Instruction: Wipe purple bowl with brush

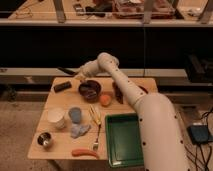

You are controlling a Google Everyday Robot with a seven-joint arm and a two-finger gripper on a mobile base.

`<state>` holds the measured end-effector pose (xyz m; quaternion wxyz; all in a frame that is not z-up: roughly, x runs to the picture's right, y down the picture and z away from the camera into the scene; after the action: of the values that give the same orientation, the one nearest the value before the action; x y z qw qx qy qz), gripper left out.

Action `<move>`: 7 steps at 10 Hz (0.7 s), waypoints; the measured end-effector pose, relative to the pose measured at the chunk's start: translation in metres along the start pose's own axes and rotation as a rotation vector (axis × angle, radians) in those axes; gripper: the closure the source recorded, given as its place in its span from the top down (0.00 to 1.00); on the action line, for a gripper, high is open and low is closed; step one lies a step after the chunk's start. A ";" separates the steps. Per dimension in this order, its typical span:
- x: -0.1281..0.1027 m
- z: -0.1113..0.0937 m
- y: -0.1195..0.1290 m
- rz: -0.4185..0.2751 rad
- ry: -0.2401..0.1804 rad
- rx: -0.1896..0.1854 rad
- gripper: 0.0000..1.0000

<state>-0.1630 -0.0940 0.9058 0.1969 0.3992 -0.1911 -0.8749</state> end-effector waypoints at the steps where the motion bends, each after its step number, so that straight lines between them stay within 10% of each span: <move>1: -0.005 -0.008 -0.005 0.010 -0.008 -0.002 0.00; 5: -0.019 -0.044 -0.003 0.082 -0.004 -0.086 0.00; 7: -0.018 -0.075 0.005 0.090 0.008 -0.184 0.00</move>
<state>-0.0932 -0.1021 0.8741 0.2726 0.3738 -0.1270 -0.8774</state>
